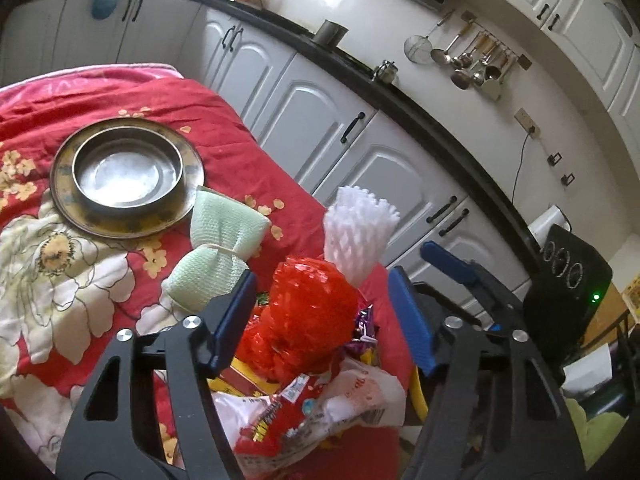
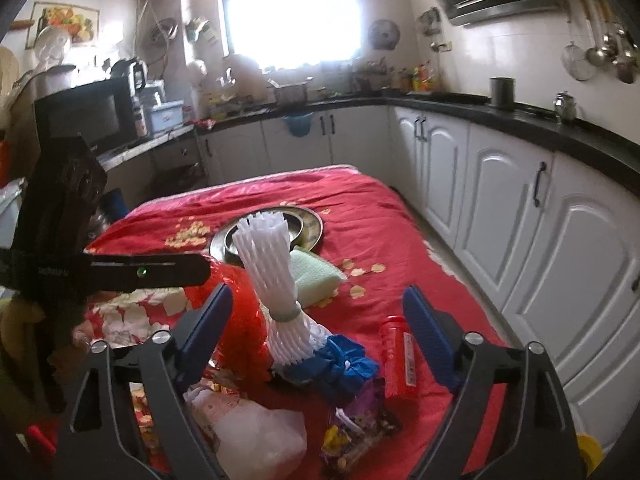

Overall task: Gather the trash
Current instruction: 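Grasp the red plastic bag with the left gripper while the right gripper grasps the white foam net, then carry the red bag and white foam net over the yellow bin with both grippers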

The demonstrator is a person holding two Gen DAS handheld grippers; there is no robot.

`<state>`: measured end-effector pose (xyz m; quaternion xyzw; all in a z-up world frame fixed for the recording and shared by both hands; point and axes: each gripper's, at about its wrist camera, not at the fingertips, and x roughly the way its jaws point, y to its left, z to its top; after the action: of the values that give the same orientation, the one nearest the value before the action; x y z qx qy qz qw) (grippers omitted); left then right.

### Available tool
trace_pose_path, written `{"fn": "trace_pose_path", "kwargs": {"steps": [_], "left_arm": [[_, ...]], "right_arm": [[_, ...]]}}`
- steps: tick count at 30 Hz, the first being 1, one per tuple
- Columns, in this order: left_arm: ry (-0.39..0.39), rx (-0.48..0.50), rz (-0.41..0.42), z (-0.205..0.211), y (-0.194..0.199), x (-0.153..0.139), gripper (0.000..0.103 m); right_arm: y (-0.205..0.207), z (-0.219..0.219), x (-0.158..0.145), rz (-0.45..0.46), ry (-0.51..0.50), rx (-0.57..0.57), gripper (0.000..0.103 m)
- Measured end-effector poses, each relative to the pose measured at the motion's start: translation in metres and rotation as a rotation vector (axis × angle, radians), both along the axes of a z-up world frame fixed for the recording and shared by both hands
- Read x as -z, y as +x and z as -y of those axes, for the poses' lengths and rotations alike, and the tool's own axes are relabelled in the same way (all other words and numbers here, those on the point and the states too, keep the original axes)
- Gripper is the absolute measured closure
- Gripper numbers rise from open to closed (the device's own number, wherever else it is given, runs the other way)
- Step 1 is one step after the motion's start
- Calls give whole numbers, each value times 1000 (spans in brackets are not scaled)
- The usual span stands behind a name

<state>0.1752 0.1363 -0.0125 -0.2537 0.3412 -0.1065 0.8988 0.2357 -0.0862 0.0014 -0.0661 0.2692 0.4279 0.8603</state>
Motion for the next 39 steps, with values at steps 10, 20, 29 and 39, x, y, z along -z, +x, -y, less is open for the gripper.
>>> {"fn": "trace_pose_path", "kwargs": {"steps": [10,20,29,39], "left_arm": [[-20,22,-19,-9,4,6,87],[24,25,35,-1,-10,-1,98],[57,7,154,5,-34,-36,99],[99,22,253,27,-49,-67,99]], "right_arm": [[18,-26,17,-59,-29,-102,46],[17,-22,21,-106,39,-135,84],[3,12,-5,-68,146,-92,84],[-13,53,-27,-35,203,-25,84]]}}
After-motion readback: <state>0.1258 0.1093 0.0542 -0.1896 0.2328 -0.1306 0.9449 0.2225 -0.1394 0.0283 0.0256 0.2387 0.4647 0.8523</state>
